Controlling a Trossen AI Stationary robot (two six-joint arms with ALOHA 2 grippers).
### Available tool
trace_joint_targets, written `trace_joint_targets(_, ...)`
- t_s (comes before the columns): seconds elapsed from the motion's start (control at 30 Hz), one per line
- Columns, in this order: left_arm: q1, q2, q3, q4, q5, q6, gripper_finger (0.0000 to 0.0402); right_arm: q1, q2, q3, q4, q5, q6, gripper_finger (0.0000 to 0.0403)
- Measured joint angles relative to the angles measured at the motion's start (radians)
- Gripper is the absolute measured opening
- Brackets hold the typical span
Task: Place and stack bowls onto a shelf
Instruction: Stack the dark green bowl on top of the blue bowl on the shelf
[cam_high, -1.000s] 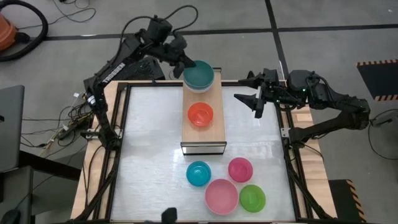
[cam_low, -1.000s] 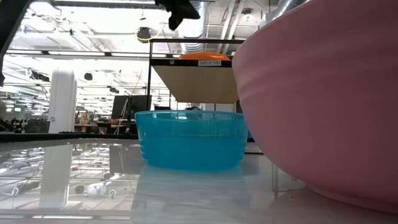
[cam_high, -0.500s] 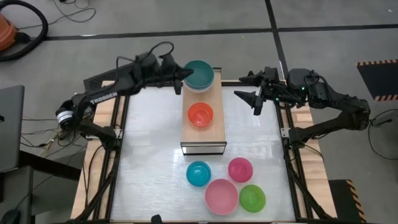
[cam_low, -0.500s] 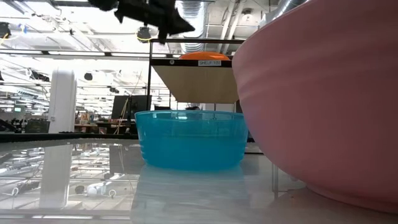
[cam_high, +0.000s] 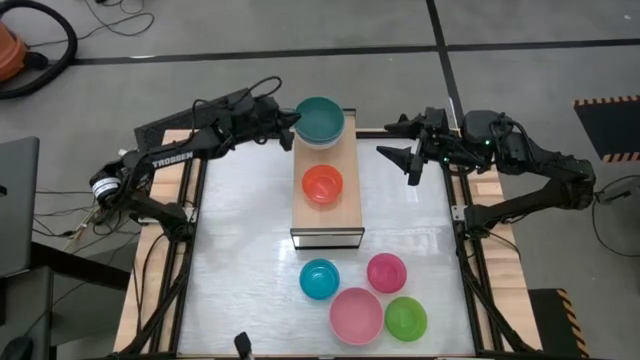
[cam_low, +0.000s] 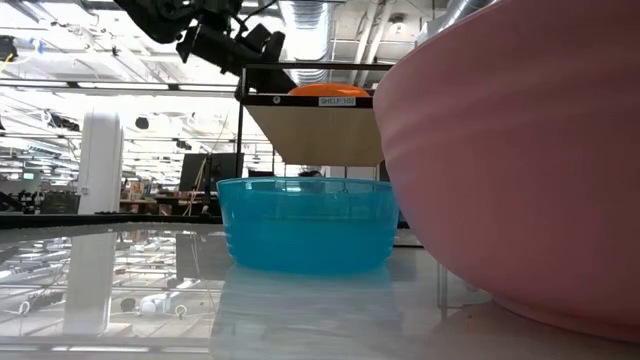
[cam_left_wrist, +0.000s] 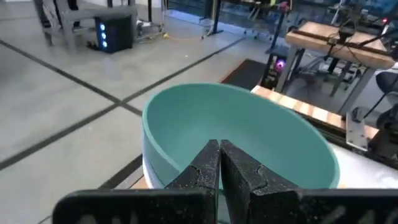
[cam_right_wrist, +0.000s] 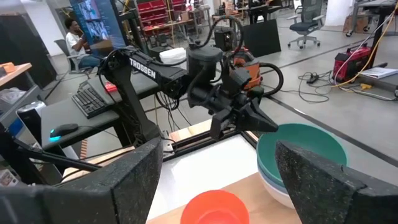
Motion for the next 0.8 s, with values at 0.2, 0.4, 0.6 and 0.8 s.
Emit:
trace_joint_targets(0.2,0.002,0.006,-0.001,-0.059,0.003,-0.001,0.0,0.0,0.0,0.0,-0.003,0.0,0.0,0.0335)
trace_joint_targets(0.4,0.002,-0.023,-0.001,-0.023,0.002,-0.041,0.0,0.0,0.0,0.0,-0.016,0.0,0.0,0.0335)
trace_joint_targets(0.6,0.001,-0.117,0.0,0.056,0.01,-0.082,0.0,-0.038,0.004,0.0,-0.039,0.183,-0.024,0.0333)
trace_joint_targets(0.8,0.002,-0.198,0.0,0.064,0.001,-0.085,0.0,-0.18,0.11,0.003,0.03,-0.007,-0.13,0.0273)
